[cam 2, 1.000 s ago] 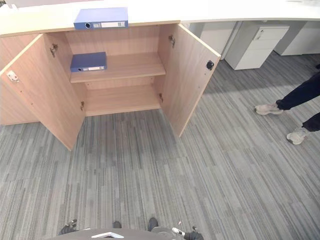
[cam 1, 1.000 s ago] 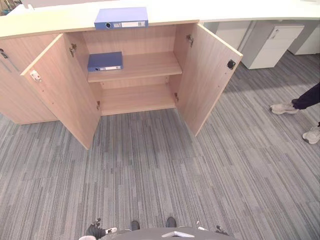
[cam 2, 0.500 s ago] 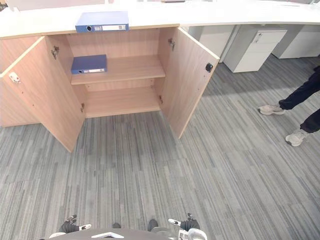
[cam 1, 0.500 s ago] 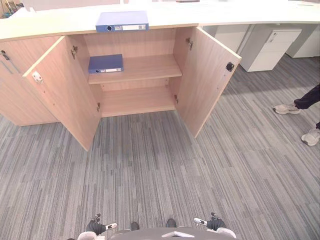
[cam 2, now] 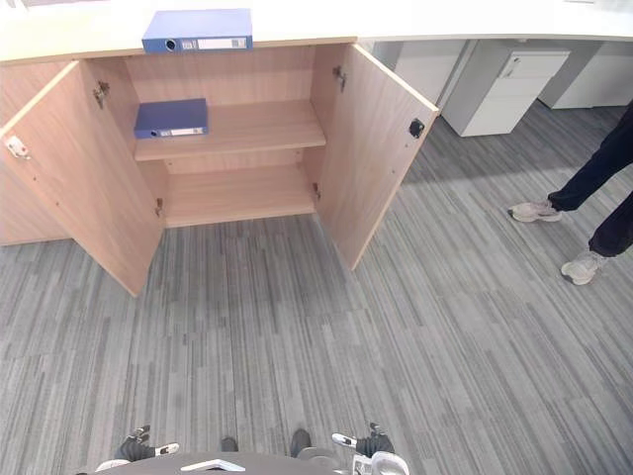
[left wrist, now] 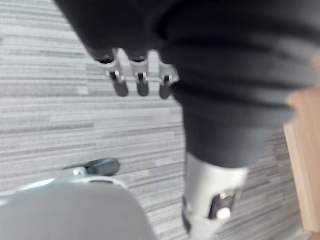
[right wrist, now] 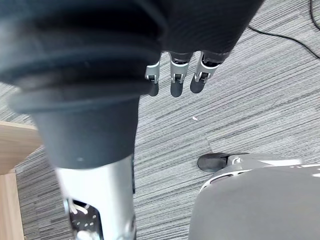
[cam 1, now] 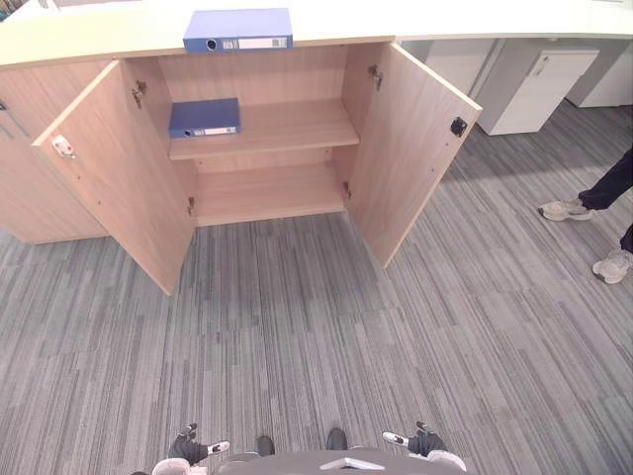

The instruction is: Walk over to the cabinet, pick up the folder, carry it to the office cabinet, place the folder inside the office cabinet, then close the office cabinet door

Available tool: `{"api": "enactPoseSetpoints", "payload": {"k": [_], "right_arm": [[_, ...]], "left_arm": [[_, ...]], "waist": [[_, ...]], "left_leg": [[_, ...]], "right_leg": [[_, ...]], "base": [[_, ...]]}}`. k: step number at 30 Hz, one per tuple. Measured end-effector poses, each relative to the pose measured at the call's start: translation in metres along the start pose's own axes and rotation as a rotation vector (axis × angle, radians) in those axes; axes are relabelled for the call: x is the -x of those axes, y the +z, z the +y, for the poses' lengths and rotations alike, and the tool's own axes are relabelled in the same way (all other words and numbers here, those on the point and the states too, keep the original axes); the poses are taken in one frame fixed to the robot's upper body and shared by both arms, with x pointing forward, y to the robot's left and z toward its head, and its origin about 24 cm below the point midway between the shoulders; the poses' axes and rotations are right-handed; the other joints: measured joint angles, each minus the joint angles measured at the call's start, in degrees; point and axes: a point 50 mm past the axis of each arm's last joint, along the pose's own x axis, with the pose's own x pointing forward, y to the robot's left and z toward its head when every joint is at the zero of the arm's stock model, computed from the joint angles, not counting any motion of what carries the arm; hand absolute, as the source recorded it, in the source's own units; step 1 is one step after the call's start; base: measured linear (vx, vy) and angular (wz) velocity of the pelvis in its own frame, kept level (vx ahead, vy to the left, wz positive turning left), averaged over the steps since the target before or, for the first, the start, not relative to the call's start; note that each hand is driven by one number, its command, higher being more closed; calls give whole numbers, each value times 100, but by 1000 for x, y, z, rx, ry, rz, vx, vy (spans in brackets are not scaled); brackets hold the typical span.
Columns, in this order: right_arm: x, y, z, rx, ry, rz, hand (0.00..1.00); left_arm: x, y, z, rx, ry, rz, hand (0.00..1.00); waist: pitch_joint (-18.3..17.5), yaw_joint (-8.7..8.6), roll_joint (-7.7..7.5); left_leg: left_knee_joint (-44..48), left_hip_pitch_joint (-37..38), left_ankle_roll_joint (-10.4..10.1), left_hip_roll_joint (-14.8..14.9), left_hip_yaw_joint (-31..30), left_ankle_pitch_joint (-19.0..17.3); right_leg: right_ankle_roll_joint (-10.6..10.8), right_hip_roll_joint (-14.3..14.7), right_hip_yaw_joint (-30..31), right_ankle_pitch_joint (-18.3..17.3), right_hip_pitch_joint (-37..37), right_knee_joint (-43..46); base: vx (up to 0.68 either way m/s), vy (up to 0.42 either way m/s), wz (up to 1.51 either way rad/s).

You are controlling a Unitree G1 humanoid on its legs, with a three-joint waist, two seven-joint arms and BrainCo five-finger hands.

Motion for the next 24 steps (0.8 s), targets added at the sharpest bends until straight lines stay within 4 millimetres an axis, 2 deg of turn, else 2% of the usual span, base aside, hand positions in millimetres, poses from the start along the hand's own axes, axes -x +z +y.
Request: {"api": "enactPoseSetpoints", "payload": {"k": [6, 8, 9, 12, 14, 16, 18, 19, 20, 21, 22, 23, 24], "right_arm": [[-3, 14, 8, -8, 18, -34, 0], [-5, 26, 14, -15, 30, -62, 0], [-6, 33, 18, -23, 38, -83, 0], [-5, 46, 29, -38, 65, -132, 0], [-5, 49, 32, -37, 71, -140, 0], [-6, 51, 32, -36, 72, -144, 0], [-6, 56, 32, -36, 72, -160, 0], [-6, 62, 31, -42, 67, -180, 0], [-5, 62, 31, -48, 57, -185, 0], [-5, 61, 30, -56, 51, -183, 0], [-5, 56, 27, -72, 40, -173, 0], [-6, 60, 20, -82, 19, -185, 0], [-6, 59, 19, -82, 15, -184, 0]], "left_arm": [[-1, 4, 2, -1, 7, -9, 0], [-2, 8, 2, -4, 13, -18, 0], [-3, 10, 1, -5, 18, -24, 0], [-4, 17, 1, -4, 18, -39, 0], [-5, 20, 2, -3, 21, -48, 0], [-5, 21, 2, 9, 24, -50, 0], [-6, 22, 0, 32, 26, -49, 0], [-6, 23, -2, 41, 23, -52, 0], [-6, 24, -1, 42, 24, -55, 0], [-6, 25, -1, 47, 27, -57, 0], [-6, 24, 1, 67, 36, -56, 0], [-6, 24, -6, 101, 28, -55, 0], [-6, 24, -10, 109, 21, -59, 0]], "waist": [[62, 16, -32], [144, 5, 12], [241, 1, 43], [437, -5, 12], [481, -8, 10], [496, -32, 27], [542, -97, 93], [605, -187, 179], [619, -214, 156], [634, -214, 120], [623, -238, 44], [619, -243, 234], [588, -242, 285]], "left_leg": [[37, -76, 72, -47, 155, -177], [38, -115, 130, -51, 182, -219], [40, -105, 161, -48, 187, -253], [371, 90, 299, -129, 135, -511], [389, 253, 354, -150, 37, -640], [387, 368, 313, -83, -2, -745], [391, 451, 253, 77, -56, -853], [388, 512, 153, 229, -141, -922], [387, 589, 15, 277, -198, -1007], [385, 669, -57, 278, -242, -1072], [380, 865, -212, 256, -330, -1202], [440, 968, -337, 475, -308, -1254], [589, 870, -387, 508, -296, -1233]], "right_leg": [[149, -65, 122, -139, -215, 161], [269, -123, 118, -419, -619, 900], [333, -179, 110, -618, -937, 1644], [258, -493, 30, -864, -1750, 3780], [237, -588, -119, -1322, -1953, 4183], [213, -535, -241, -1508, -2087, 3917], [122, -326, -288, -1440, -2273, 3347], [23, -150, -310, -1183, -2312, 2770], [-17, -27, -216, -796, -2295, 2210], [-82, -20, -127, -627, -2288, 2079], [-173, -88, -59, -110, -2192, 1988], [-238, 46, -174, -180, -2138, 2178], [-277, 57, -197, -323, -2147, 2200]], "base": [[67, 25, -14], [48, 57, -13], [28, 68, -2], [105, 84, 9], [176, 60, 14], [208, 13, 12], [252, -47, 15], [312, -90, 39], [421, -152, 43], [392, -164, 49], [503, -266, 40], [413, -236, 40], [478, -292, 29]]}}
